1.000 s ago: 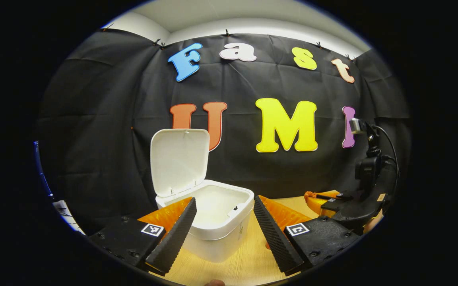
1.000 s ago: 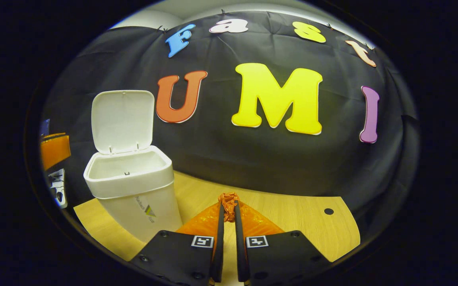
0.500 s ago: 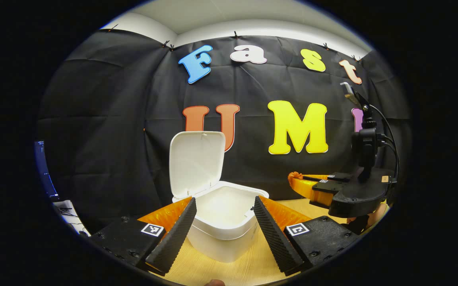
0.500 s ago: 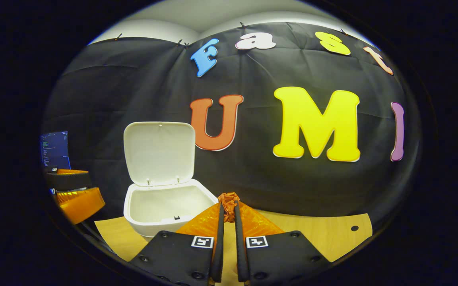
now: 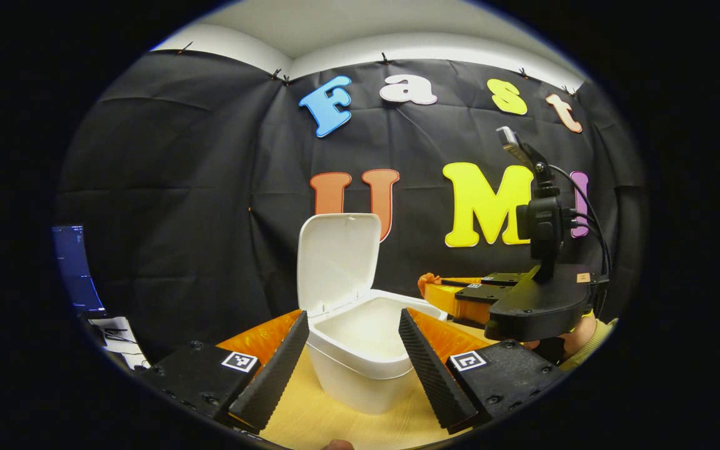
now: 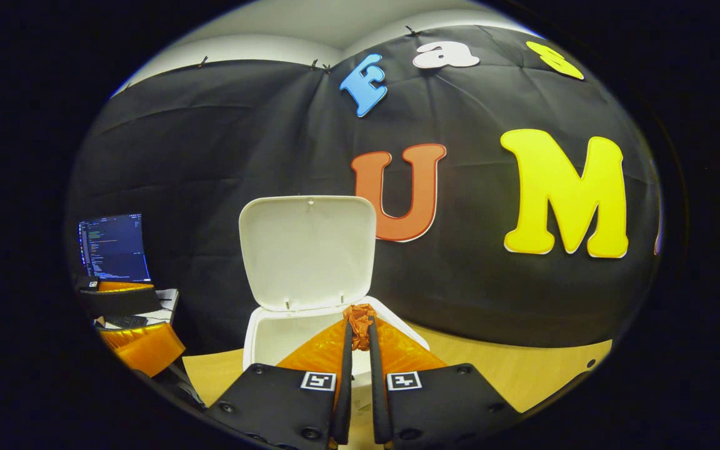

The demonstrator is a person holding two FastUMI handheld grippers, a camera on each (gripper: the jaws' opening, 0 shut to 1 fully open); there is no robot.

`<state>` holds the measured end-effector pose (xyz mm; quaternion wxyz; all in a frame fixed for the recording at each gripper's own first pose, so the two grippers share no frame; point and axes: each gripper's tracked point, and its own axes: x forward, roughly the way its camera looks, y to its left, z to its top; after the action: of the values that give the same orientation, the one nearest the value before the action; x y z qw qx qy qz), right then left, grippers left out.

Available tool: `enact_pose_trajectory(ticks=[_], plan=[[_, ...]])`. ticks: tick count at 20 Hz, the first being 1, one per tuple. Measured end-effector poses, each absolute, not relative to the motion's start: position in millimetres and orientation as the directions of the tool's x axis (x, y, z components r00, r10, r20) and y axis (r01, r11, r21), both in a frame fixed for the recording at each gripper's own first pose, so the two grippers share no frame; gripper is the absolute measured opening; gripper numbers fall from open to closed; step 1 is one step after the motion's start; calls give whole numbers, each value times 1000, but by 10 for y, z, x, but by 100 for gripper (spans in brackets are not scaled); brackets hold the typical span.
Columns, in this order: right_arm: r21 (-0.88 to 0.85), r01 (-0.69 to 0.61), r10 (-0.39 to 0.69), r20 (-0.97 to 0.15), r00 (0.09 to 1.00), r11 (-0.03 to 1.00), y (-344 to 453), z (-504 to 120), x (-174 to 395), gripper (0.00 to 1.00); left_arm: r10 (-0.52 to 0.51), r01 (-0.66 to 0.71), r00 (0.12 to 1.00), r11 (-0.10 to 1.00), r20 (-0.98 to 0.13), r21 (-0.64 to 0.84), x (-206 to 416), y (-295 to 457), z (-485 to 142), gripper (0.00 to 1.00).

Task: Press the lid of the desktop garbage bin to open it, pick up the crumpled paper on the desktop and throw it into the bin, then pick up the pop can on the desktop and drop it into the bin, and finally close the garbage bin lid.

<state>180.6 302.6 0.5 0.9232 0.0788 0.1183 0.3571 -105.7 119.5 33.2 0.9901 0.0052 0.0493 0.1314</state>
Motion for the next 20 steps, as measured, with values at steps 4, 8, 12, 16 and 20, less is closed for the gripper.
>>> enact_pose_trajectory(ticks=[4,8,12,16,20], plan=[[244,-665,707,-187,682,706,3253,-109,1872,18,283,-282,954,959,-102,29,-1095,1256,332,95],[248,-680,723,-205,659,690,3345,-189,1830,35,303,-301,946,953,-115,33,-1114,1296,311,96],[244,-681,723,-198,661,690,3339,-174,1825,79,305,-303,945,952,-120,37,-1095,1342,272,96],[222,-644,681,-198,705,732,3119,-168,1824,96,287,-285,951,958,-118,40,-1055,1247,271,96],[204,-569,602,-194,774,797,2701,-162,1821,98,250,-249,959,968,-131,26,-983,1090,217,96]])
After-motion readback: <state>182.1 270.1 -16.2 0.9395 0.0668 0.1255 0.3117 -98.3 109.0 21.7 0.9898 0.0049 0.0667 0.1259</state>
